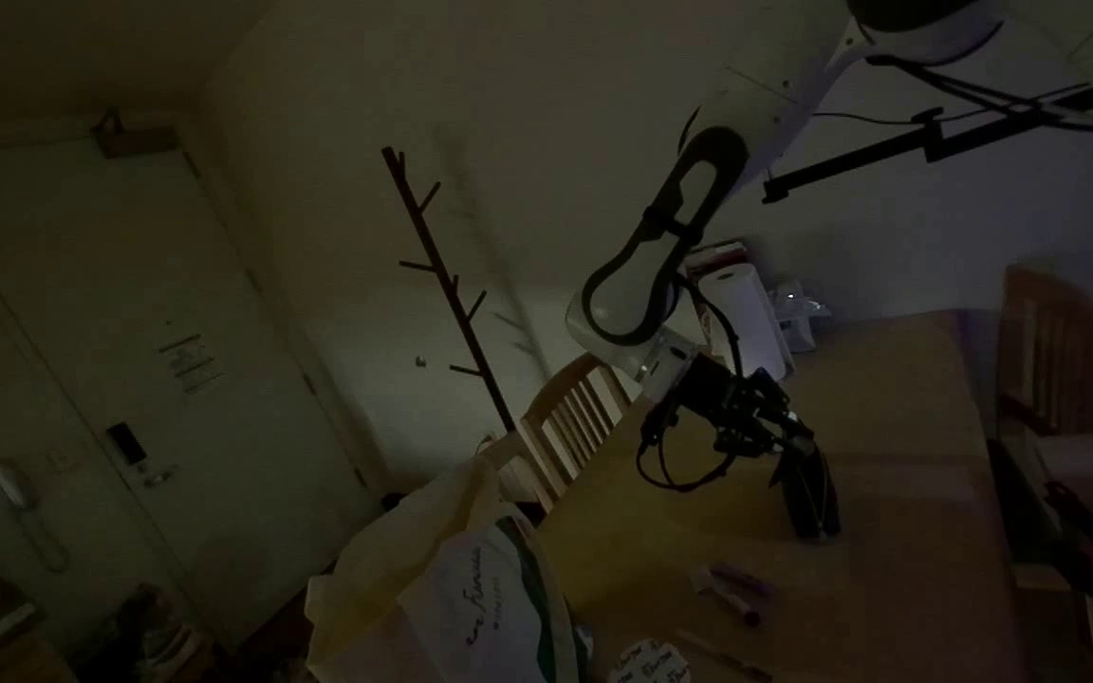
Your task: Put the tube in the bag
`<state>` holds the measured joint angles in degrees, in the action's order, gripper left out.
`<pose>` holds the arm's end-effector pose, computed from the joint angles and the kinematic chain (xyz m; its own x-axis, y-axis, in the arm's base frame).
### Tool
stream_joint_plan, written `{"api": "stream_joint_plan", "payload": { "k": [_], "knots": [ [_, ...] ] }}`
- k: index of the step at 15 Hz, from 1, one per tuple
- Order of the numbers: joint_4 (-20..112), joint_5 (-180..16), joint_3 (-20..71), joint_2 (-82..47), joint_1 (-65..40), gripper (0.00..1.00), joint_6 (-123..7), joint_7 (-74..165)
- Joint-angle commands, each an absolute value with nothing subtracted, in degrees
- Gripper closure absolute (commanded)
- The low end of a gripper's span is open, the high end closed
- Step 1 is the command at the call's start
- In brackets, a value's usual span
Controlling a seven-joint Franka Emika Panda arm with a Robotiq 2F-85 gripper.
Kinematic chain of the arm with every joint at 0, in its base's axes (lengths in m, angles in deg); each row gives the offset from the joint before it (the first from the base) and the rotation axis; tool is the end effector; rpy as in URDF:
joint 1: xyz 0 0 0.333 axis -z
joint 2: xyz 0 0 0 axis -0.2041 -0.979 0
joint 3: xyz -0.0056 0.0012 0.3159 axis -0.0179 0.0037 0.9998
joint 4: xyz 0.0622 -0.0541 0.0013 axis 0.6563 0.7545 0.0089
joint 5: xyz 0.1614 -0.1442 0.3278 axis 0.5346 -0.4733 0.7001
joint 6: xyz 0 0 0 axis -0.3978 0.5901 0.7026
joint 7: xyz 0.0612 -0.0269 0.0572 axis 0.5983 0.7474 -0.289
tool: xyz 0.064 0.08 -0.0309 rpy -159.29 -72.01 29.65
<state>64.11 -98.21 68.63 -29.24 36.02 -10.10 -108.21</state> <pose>0.5070 -0.1200 0.2508 -0.6216 0.4721 0.6251 0.3532 0.8812 -0.3143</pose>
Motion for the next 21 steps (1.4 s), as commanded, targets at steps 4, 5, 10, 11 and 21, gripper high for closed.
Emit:
{"api": "stream_joint_plan", "payload": {
  "k": [4,5,10,11,21],
  "knots": [
    [64.24,-97.82,70.81,-25.76,37.43,0.92,-4.61,-108.21],
    [64.3,-98.06,72.21,-25.55,38.41,0.92,-3.89,-108.21],
    [64.21,-96.76,72.6,-25.52,40.58,0.92,-0.96,-108.21],
    [64.2,-96.09,71.11,-25.31,40.08,0.92,-0.28,-108.09],
    [63.41,-97.26,67.73,-28.06,39.74,0.92,0.84,-108.28]
  ]
}}
